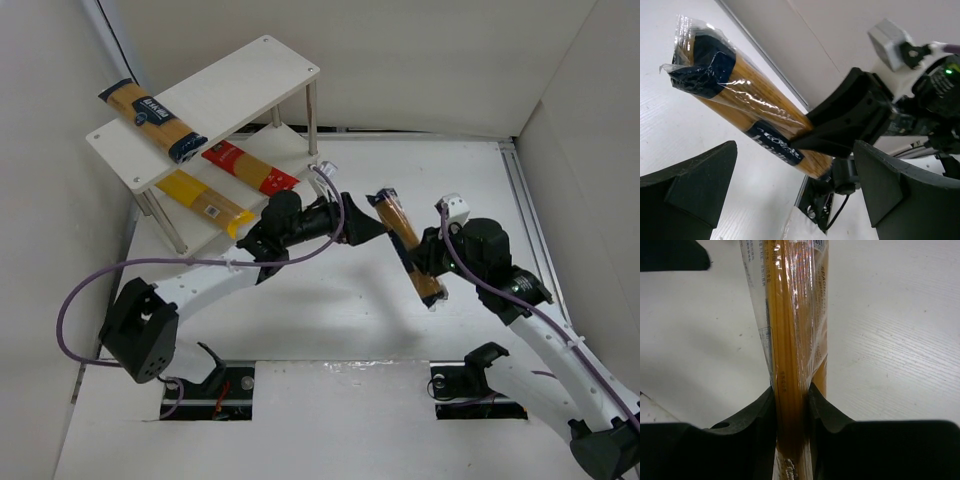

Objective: Place and organize the pasta boxes and bags onto the shelf

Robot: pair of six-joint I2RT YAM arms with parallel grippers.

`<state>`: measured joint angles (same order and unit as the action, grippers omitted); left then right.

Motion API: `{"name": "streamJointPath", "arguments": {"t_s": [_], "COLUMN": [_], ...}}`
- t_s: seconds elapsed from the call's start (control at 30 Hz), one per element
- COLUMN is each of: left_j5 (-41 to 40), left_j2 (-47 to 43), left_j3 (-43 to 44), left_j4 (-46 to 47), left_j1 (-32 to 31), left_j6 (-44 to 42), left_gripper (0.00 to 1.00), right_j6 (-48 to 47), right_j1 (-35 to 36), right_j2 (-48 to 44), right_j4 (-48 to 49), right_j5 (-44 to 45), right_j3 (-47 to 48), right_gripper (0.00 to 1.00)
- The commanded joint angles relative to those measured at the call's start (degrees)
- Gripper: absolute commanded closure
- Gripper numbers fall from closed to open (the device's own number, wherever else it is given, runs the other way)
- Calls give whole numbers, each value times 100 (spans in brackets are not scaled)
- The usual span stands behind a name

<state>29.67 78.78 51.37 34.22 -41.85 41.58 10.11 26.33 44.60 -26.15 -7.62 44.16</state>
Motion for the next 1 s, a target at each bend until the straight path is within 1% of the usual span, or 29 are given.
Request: {"name": "streamJointPath", "arguments": {"t_s": [0.0,0.23,0.37,0.43,0.5,0.57,0.67,0.7,0.73,0.77,0.8,0.83,0.87,0.9,0.93,0.97], "left_j5": [-295,-796,-971,-972,-1277,-1481,-1246,-1131,-887,-806,-805,-718,-665,-664,-664,-664], "left_j2": [277,752,902,954,955,1094,1393,1629,1753,1850,1912,1965,1965,1965,1905,1826], "left_j3": [294,400,698,698,629,698,1031,1119,1294,1296,1296,1244,1182,1182,1112,1112], "left_j4": [525,472,472,656,841,894,946,946,946,946,1068,1183,1271,1333,1333,1255], "left_j1": [-131,-297,-447,-518,-684,-816,-940,-940,-940,-940,-940,-940,-940,-940,-940,-940], "left_j6": [263,465,666,798,1000,949,948,948,1070,1167,1168,1237,1299,1300,1300,1221], "left_gripper": [0,0,0,0,0,0,0,0,0,0,4,20,29,49,84,95], "right_j6": [114,289,404,456,526,588,659,711,712,712,712,712,712,764,765,765], "right_j1": [30,30,83,153,224,443,680,733,794,943,1005,1006,1058,1059,1059,1059], "right_j2": [-232,-408,-408,-408,-356,-355,-286,-207,-206,-136,-136,-136,-188,-188,-188,-188], "right_j4": [1305,1464,1639,1640,1867,2113,2544,2623,2746,2747,2747,2747,2747,2747,2677,2607], "right_j5": [-371,-688,-847,-899,-899,-899,-741,-741,-802,-690,-575,-505,-391,-337,-267,-136], "right_j3": [295,295,295,224,93,14,13,13,13,13,13,13,-39,-39,-91,-92], "right_gripper": [100,100,100,100,100,100,100,100,100,100,100,100,100,100,100,100]}}
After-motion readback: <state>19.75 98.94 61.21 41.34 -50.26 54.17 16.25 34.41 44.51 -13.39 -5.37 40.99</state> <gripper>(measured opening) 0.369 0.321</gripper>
